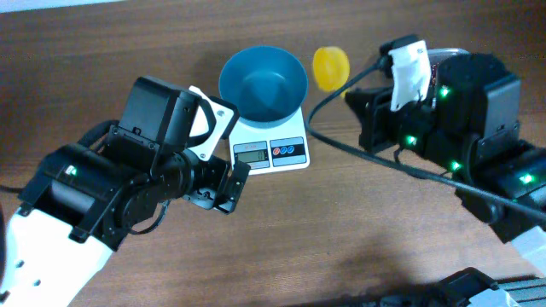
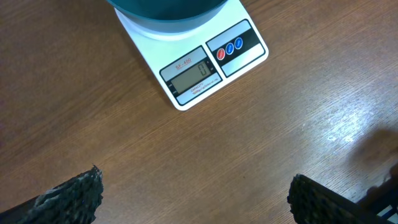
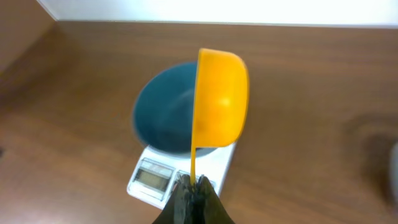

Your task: Scoop item into bowl and weigh 50g on scale

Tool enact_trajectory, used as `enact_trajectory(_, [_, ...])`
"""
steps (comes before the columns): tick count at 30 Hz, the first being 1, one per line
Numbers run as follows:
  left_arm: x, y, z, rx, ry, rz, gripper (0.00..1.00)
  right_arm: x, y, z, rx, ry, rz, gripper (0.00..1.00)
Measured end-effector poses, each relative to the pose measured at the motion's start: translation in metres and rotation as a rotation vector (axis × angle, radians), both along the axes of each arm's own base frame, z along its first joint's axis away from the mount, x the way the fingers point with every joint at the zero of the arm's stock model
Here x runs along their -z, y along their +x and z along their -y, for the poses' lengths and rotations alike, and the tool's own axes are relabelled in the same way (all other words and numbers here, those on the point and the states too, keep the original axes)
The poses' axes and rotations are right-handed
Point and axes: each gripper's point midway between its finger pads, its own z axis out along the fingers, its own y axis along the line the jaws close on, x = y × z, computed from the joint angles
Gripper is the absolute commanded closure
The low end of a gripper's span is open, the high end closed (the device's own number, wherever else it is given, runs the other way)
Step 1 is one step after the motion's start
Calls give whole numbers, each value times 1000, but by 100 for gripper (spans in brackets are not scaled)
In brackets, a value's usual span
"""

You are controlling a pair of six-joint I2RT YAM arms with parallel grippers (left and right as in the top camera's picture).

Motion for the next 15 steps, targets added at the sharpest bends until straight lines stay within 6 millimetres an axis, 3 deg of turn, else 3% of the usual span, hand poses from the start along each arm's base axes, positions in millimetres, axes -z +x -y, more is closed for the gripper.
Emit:
enact_trajectory(2, [0, 0, 0, 0, 0, 1, 1, -11, 9, 19, 67, -40, 21, 96])
enact_trajectory(6, [0, 0, 0, 0, 0, 0, 1, -5, 15, 68, 260, -60, -49, 96])
enact_trajectory(11, [0, 0, 0, 0, 0, 0, 1, 8, 2, 114, 382, -130, -206, 96])
enact_trajectory(15, [0, 0, 0, 0, -1, 2, 1, 3, 21, 152, 426, -232, -263, 96])
